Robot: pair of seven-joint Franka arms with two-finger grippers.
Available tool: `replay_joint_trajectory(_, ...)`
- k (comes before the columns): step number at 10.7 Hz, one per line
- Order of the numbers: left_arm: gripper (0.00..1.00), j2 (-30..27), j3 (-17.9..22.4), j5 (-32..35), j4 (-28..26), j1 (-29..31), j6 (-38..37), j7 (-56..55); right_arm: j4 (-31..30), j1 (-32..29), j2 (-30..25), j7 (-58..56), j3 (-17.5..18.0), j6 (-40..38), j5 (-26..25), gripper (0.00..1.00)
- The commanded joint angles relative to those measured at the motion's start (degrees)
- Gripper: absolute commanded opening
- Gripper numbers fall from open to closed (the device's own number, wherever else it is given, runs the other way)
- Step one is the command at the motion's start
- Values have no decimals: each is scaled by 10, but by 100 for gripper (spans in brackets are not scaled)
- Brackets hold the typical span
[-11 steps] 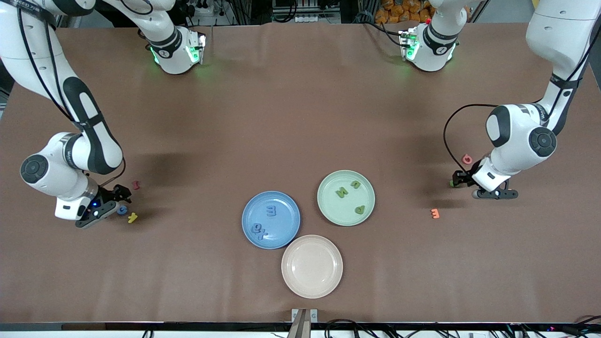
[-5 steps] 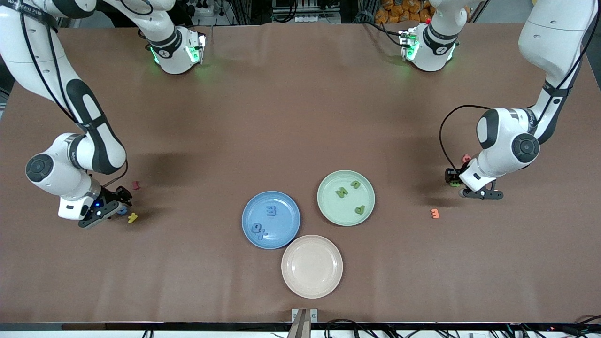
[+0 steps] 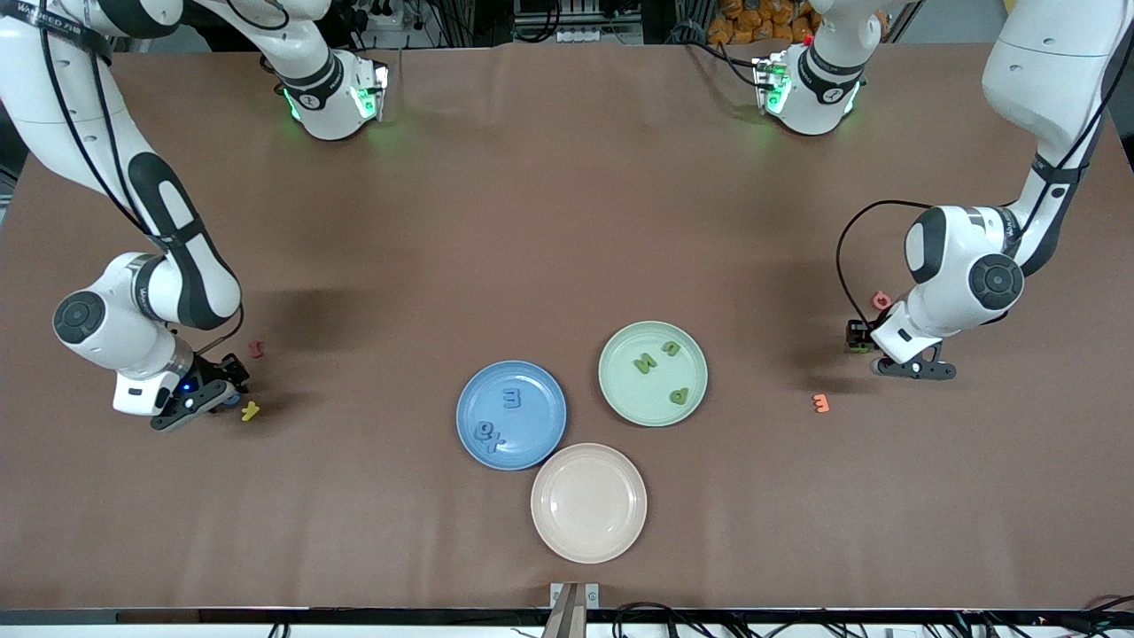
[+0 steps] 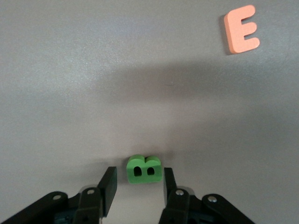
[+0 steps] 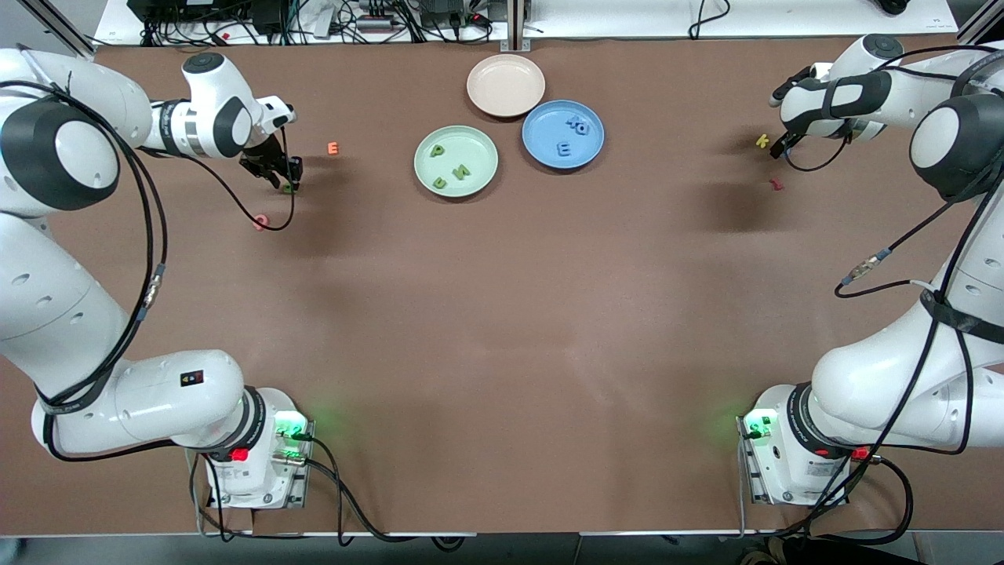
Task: Sort letters by color into matching plates
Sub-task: 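Grasp the blue c with the right gripper while the left gripper grasps B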
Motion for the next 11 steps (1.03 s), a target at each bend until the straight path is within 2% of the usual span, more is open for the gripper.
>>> replay_joint_trajectory(1, 48, 7, 5, 19, 12, -8, -10, -13, -9, -9, 1, -7, 7, 14, -8, 32)
replay_joint_trajectory(3, 49, 12, 4, 19, 15, -8, -10, -13, -9, -7, 0, -7, 7, 14, -8, 22)
replay_joint_trajectory(5, 49, 15, 5, 20, 16, -11, -10, -13, -8, -5, -5, -3, 7, 7, -7, 17)
replay_joint_trajectory(6, 49, 18, 5, 22, 16, -11, -10, -13, -7, -6, -12, 3, 7, 4, -6, 17)
replay_joint_trajectory(8, 44, 20, 5, 35, 16, -11, -10, -13, 5, -6, -41, 16, 7, -62, 0, 17)
replay_joint_trajectory(10, 8, 20, 5, 35, 16, -11, -10, -13, 9, 0, -66, 69, 14, -109, 8, 17)
replay_joint_trajectory(11, 0, 19, 5, 35, 17, -10, -10, -13, 12, 9, -72, 110, 23, -113, 27, 17)
